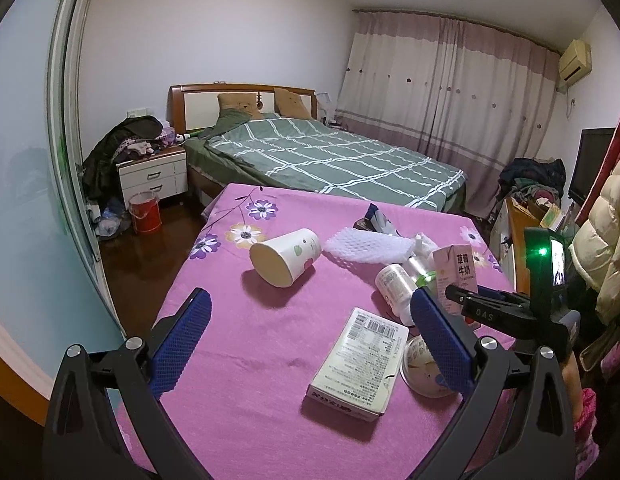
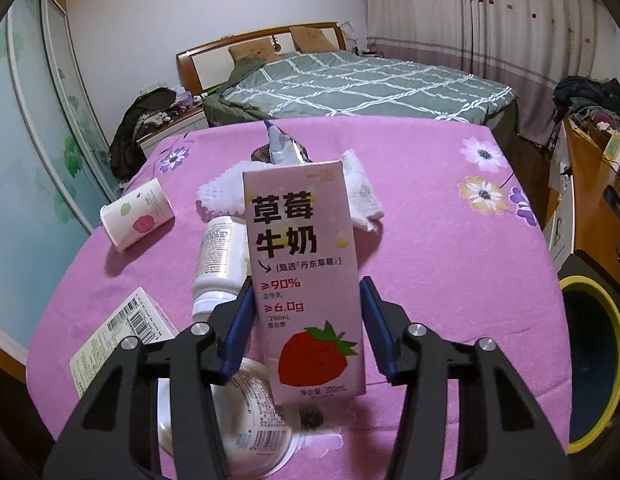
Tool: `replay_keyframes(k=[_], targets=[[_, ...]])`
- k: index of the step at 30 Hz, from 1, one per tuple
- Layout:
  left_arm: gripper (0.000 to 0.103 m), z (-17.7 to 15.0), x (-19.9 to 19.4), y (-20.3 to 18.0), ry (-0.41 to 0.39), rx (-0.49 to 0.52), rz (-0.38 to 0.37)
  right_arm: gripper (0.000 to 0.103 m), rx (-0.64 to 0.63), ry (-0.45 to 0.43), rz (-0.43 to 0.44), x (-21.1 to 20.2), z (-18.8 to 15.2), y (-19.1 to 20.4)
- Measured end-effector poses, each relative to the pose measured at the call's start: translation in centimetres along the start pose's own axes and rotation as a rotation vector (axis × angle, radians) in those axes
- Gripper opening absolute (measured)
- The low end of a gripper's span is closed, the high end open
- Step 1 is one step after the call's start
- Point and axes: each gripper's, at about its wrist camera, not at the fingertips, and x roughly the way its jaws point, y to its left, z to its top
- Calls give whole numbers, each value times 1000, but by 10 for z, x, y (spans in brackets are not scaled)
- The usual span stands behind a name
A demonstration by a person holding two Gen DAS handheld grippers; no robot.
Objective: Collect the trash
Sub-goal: 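Grasp the strawberry milk carton with the right tool, then carry the milk carton over the bin and open the right tool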
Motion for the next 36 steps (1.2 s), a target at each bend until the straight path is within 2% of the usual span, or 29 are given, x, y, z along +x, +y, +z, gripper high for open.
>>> replay_keyframes(k=[7, 13, 17, 27, 34, 36], targets=[[98, -3, 4, -4, 8, 3, -7, 49, 36, -46, -8, -23, -5, -13], [98, -6, 8, -10, 18, 17, -18, 49, 114, -77, -63, -46, -16, -49], [98, -9, 10, -15, 25, 28, -25, 49, 201, -100, -131, -65, -28, -89], [98, -14, 14, -33, 43, 58, -44, 49, 391, -115, -381, -100, -60, -194], [98, -15, 13, -47, 48, 89, -57, 50, 438, -75, -459, -90, -68, -229], [98, -16, 13, -50, 50, 96, -58, 59, 449, -77, -475, -89, -70, -233]])
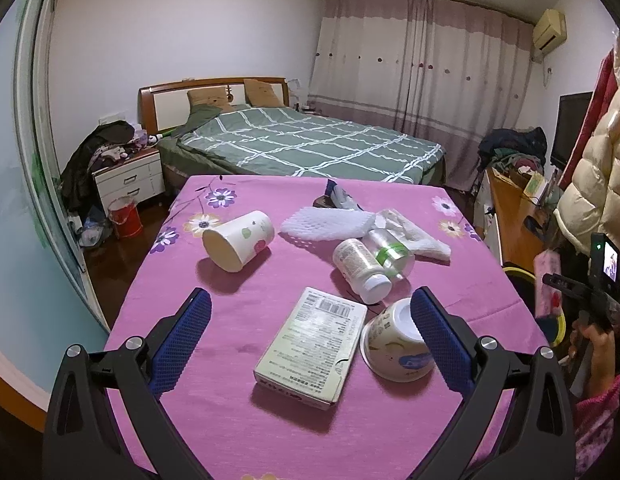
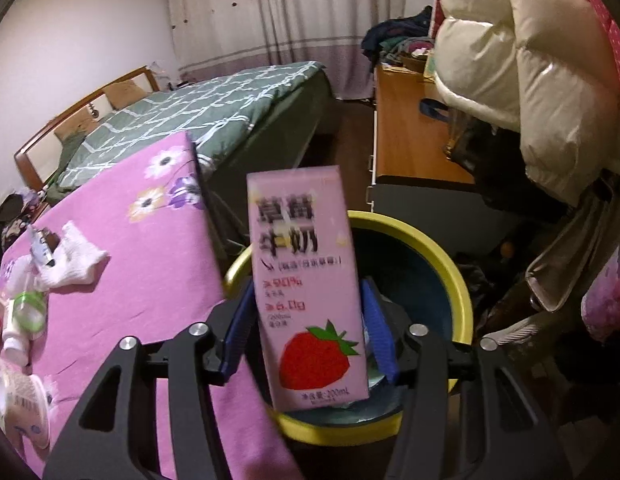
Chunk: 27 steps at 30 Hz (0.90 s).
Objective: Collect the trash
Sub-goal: 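Carry the milk carton over the bin and open the right tool, then grasp the upturned white bowl with the left tool and lift it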
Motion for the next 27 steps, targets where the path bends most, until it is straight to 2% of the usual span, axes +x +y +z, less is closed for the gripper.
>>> replay_keyframes(k=[3, 15, 27], targets=[[98, 0, 2, -3, 7, 5, -4, 61, -8, -20, -25, -3, -1, -3], [98, -13, 28, -23, 76, 46, -47, 62, -32, -37, -4, -15, -5, 8], [98, -37, 76, -83, 166, 178, -159, 64, -46, -47, 18, -23, -6, 16]])
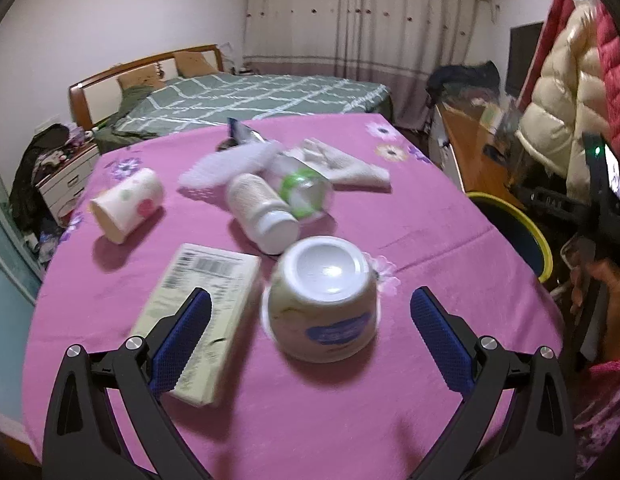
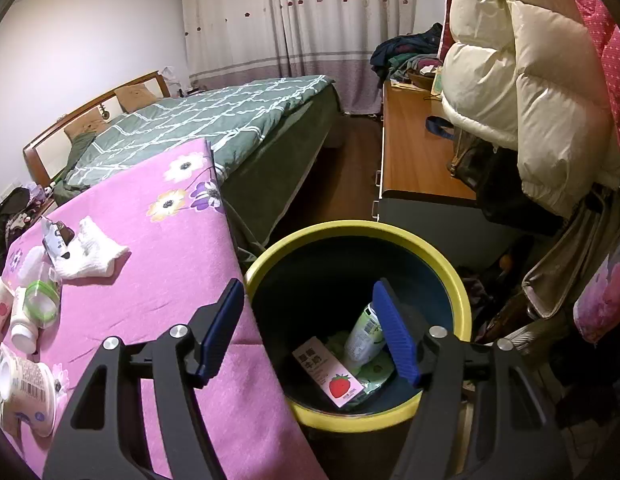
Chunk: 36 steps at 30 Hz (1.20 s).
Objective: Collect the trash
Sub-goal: 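Grasp the upturned white bowl with the left tool and lift it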
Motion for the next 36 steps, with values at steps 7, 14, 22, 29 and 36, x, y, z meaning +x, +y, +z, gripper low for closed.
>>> replay_keyframes(k=[7, 14, 22, 29, 36], targets=[[86, 3, 36, -4, 48, -14, -3, 64, 15, 2, 5, 0, -1, -3], [79, 4, 53, -10, 56, 14, -2, 65, 29, 12, 8, 6, -3, -9], [78, 10, 64, -29, 64, 79, 2, 65, 28, 28, 16, 13, -6, -13], [79, 17, 74, -36, 75, 105, 19, 65, 35, 32, 14, 14, -7, -17], [79, 20, 78, -39, 85, 115, 28, 67, 49, 37, 16, 15, -11, -27]])
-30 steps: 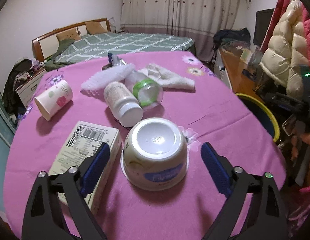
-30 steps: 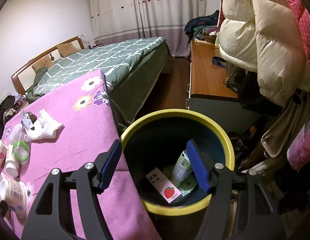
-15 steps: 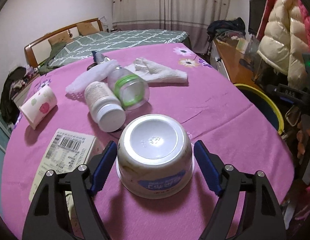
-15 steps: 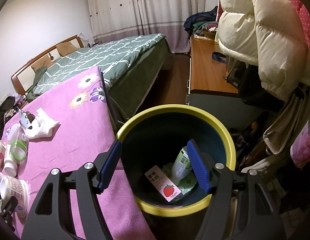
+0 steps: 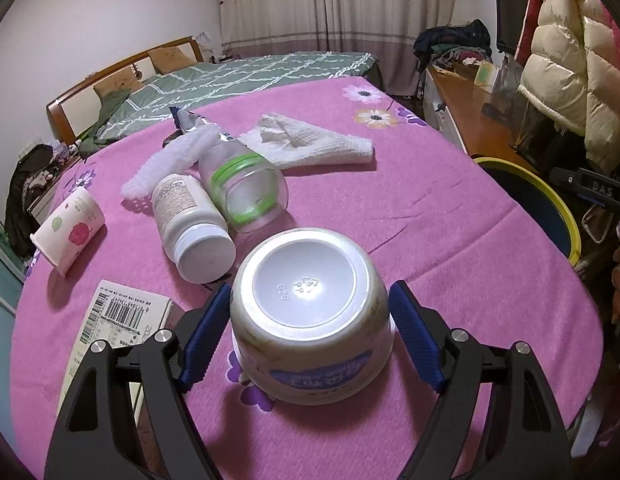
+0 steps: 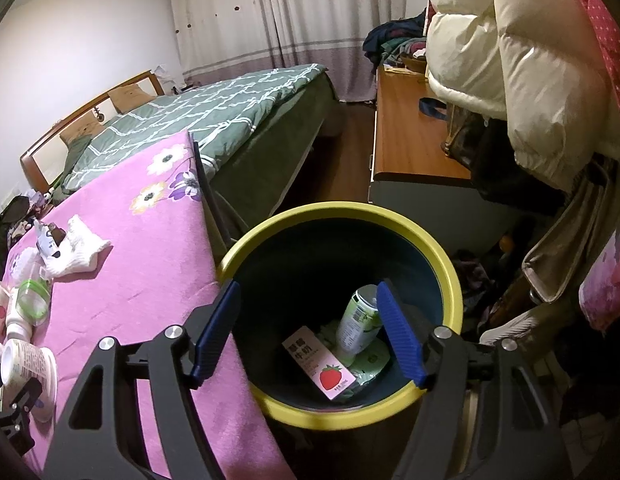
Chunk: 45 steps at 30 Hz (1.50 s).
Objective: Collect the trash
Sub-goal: 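Grasp the upturned white bowl with the left tool and lift it, then carry the white bowl over the bin and open the left tool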
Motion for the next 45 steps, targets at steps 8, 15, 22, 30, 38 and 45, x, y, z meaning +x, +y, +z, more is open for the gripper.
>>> replay_keyframes(k=[8, 15, 22, 30, 38, 45], targets=[[79, 10, -9, -18, -13, 27, -52, 67, 9, -22, -6, -11, -2, -14], [79, 38, -15, -66, -40, 101, -138, 67, 54, -40, -33, -24, -6, -45], [79, 82, -18, -135, -92, 196, -225, 67, 100, -35, -69, -28, -11, -80], [79, 122, 4, -209, -89, 278, -289, 67, 130, 1, -78, -24, -23, -109], [92, 129, 43, -246, -62, 282, -267, 69, 153, 14, -85, -25, -29, -119], [95, 126, 7, -205, -106, 213, -261, 70, 136, 9, -85, -29, -31, -107]])
